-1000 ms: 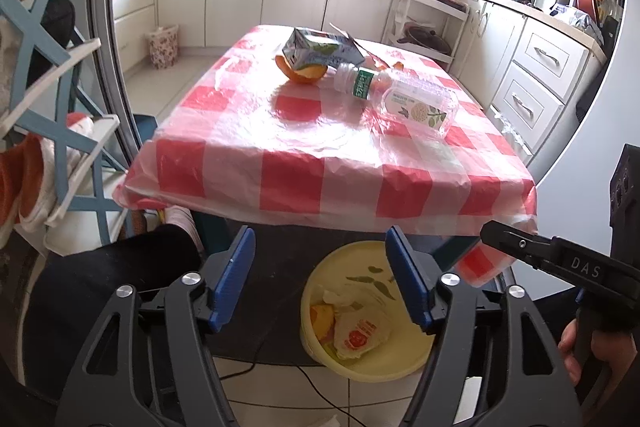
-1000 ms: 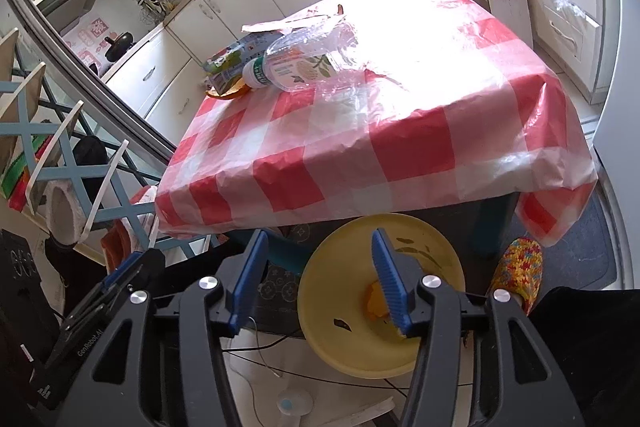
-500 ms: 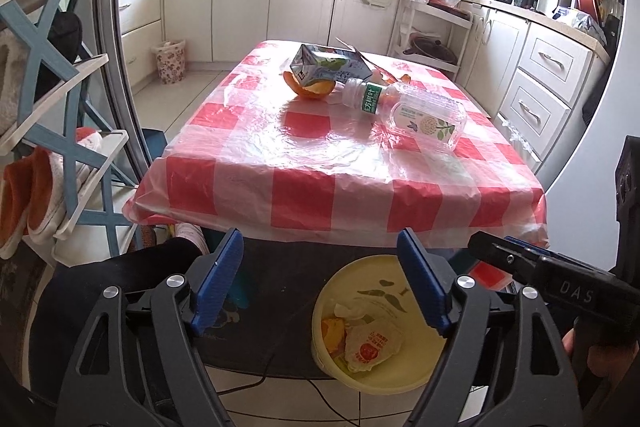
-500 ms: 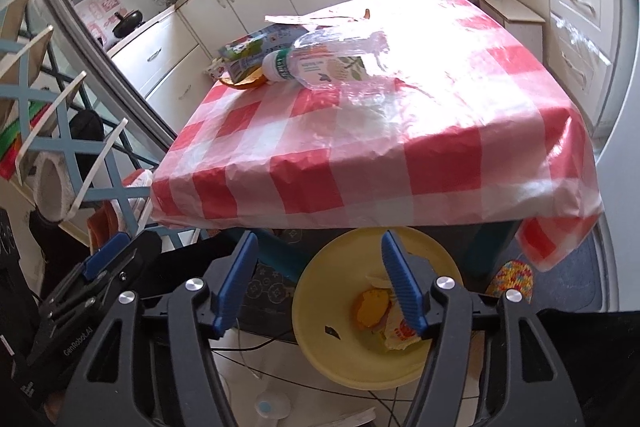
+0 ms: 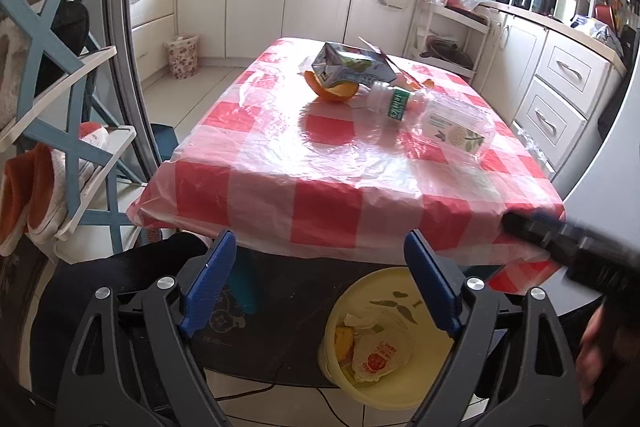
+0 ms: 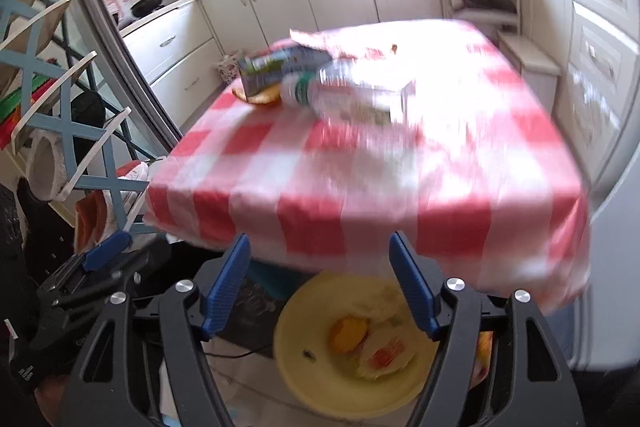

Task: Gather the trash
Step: 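Move both tools back to the table toward the bottle and carton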

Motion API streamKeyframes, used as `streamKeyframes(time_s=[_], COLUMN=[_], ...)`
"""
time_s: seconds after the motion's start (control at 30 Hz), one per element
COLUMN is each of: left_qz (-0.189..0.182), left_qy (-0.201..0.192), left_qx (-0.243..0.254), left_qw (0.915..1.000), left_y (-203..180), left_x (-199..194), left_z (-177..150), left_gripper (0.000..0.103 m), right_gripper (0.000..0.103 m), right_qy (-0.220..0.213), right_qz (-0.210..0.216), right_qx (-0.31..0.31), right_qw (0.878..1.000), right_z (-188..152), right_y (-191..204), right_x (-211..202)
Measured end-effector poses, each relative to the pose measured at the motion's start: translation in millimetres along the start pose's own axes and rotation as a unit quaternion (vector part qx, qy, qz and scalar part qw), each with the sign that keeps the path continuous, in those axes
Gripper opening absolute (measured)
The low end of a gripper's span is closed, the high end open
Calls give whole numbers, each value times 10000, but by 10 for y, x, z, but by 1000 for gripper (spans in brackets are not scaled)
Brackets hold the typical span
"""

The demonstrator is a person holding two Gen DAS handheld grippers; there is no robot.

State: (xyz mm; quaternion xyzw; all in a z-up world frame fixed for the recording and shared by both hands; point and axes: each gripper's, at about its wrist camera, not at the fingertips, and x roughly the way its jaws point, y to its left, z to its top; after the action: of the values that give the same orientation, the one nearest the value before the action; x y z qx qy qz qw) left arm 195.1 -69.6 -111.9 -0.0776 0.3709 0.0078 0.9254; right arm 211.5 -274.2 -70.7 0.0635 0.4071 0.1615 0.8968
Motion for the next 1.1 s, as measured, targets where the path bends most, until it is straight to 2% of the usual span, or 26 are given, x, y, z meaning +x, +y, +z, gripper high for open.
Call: streamKeyframes(time_s=[0.13, 0.27, 0.37, 0.5, 0.57, 0.67, 0.83, 0.93, 1.03, 1.1], left_qz=[54, 194, 240, 240, 219, 180, 246, 216, 275, 276], left_qy=[-38, -191, -232, -348, -459, -542, -616, -446, -201, 71], left_qx=[7, 59, 249, 814, 1276, 1955, 2765, 3180, 3375, 3276], left_qw=[10000, 9996, 9991, 9958, 9905, 9790, 9587, 9468, 9407, 9444], left_y=[69, 172, 207, 135, 23, -183, -516, -690, -790, -795], left_x=[37, 65, 147, 276, 347, 507, 866, 1150, 1426, 1621], left_z=[98, 265, 431, 710, 860, 1045, 1338, 1500, 1623, 1714], left_gripper=[83, 85, 85, 85, 86, 86, 86, 86, 86, 86], right_gripper=[77, 82, 82, 82, 83, 88, 88, 88, 88, 87], right_qy=[-183, -269, -67, 320, 497, 530, 574, 634, 730, 857], right_qz=[-253, -224, -290, -372, -486, -600, -519, -444, -392, -376], right_qx=[-865, -1348, -1842, -2521, -2802, -2943, -2992, -2885, -2864, -2828], right_qw=[9958, 9903, 9824, 9665, 9574, 9524, 9510, 9544, 9545, 9546], right_z=[400, 770, 936, 1026, 1037, 1073, 1159, 1223, 1246, 1249], right_y=[28, -30, -14, 55, 69, 28, -43, -100, -128, -147], right_x=[32, 196, 468, 845, 1030, 1159, 1215, 1252, 1263, 1259])
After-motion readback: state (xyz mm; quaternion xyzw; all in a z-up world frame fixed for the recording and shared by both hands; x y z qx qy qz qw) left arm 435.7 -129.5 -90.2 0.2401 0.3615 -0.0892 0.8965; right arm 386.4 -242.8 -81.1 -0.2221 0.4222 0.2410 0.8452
